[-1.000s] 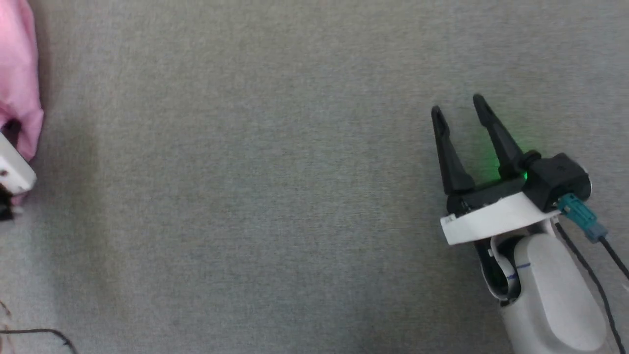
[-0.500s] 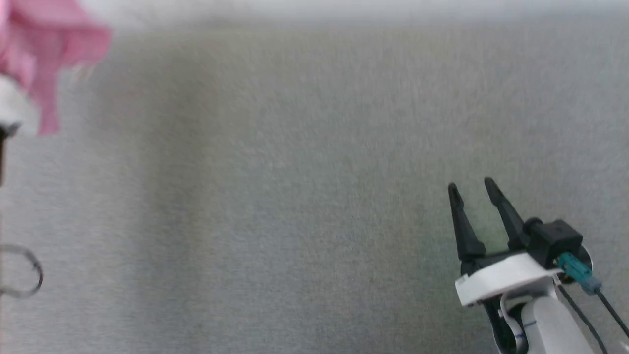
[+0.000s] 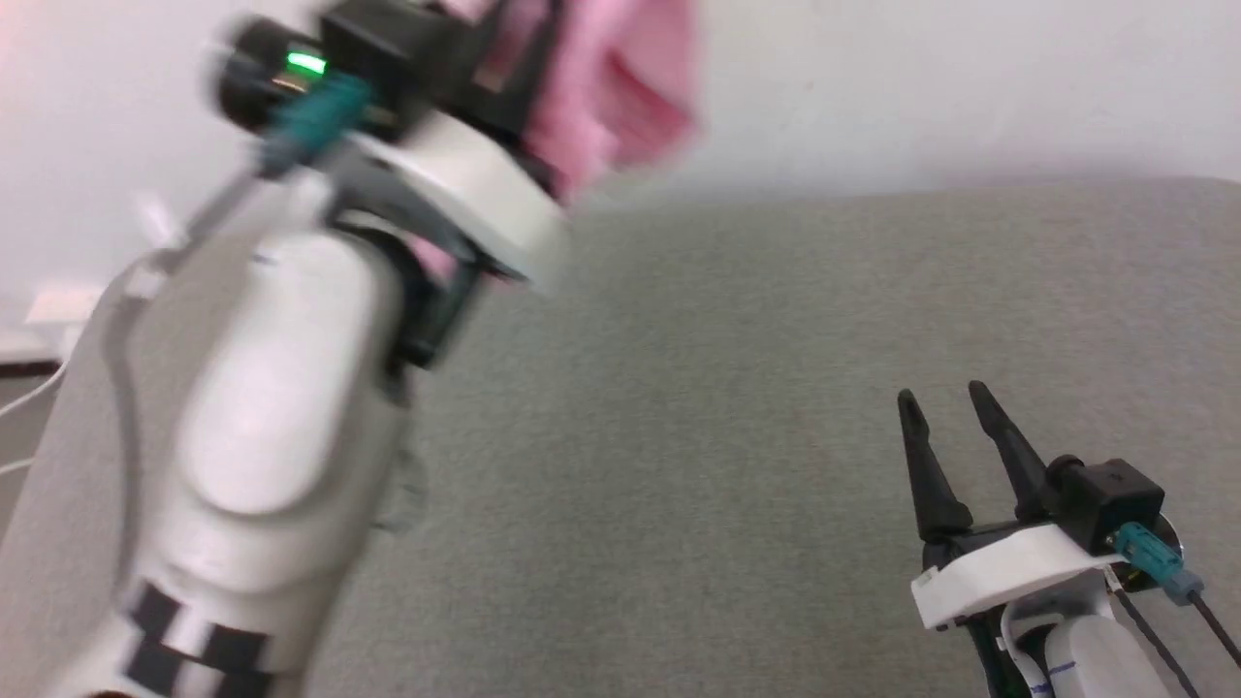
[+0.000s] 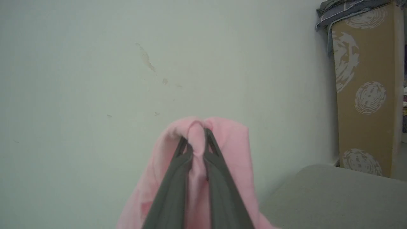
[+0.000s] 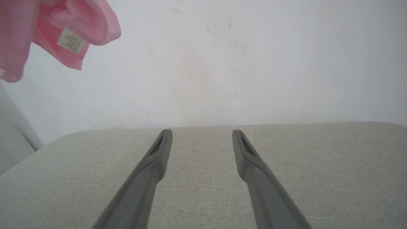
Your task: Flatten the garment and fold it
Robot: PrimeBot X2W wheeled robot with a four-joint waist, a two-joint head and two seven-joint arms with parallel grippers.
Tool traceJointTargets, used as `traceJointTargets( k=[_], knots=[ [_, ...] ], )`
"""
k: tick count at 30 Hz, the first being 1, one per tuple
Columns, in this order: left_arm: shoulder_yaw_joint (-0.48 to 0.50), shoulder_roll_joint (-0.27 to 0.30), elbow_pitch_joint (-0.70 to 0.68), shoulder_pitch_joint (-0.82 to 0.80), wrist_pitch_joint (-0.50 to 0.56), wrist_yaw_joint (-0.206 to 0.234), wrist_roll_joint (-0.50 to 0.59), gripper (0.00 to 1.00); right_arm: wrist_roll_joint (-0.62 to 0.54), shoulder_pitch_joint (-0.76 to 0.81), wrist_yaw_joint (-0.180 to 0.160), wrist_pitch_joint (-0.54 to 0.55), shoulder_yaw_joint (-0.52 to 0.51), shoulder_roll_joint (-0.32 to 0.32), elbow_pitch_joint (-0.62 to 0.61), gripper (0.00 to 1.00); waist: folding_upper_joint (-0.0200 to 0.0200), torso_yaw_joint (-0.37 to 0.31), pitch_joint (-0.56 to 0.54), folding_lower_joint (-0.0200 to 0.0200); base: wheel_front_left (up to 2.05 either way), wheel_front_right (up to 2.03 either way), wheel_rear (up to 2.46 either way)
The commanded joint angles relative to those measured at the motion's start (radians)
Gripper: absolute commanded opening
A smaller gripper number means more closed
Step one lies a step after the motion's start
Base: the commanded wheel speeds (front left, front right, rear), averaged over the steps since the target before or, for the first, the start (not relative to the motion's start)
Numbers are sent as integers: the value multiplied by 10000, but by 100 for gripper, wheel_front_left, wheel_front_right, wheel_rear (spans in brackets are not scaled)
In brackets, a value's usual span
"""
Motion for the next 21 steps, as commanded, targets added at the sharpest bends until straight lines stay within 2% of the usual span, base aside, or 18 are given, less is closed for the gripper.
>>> traceJointTargets(
  k=[1,4,8,14,15,16,17,19,21],
  knots=[
    [-375,-378,121,293,119,-95,-244,0,26,151,-9,63,-90,-12,-109,100,0,-748,-149,1,0,0,0],
    [-1014,-861,623,851,401,-187,-568,0,41,206,-9,142,-198,-12,-255,100,0,-1138,36,1,0,0,0],
    [-1766,-1227,1875,1781,922,-278,-984,0,65,182,-9,211,-247,-12,-382,100,0,-1623,339,1,0,0,0],
    [-2938,-1342,4104,3012,2539,-422,-1888,0,87,70,-9,261,-131,-12,-432,100,0,-2025,596,1,0,0,0],
    [-3078,-1360,4344,3135,2753,-432,-2043,12,81,58,-9,266,-137,-12,-431,100,0,-2030,615,1,0,0,0],
    [-3219,-1389,4503,3244,2926,-443,-2229,34,65,54,-9,281,-140,-12,-428,100,0,-2015,628,1,0,0,0],
    [-3319,-1423,4592,3328,3042,-450,-2442,47,47,56,-9,298,-142,-12,-439,100,0,-1974,651,1,0,0,0],
    [-3439,-1458,4595,3433,3041,-457,-2825,97,1,62,-9,342,-110,-12,-463,100,0,-1848,647,1,0,0,0],
    [-3326,-1439,4460,3483,2613,-459,-3060,100,-44,82,-9,386,-92,-12,-486,100,0,-1668,613,1,0,0,0]
  ],
)
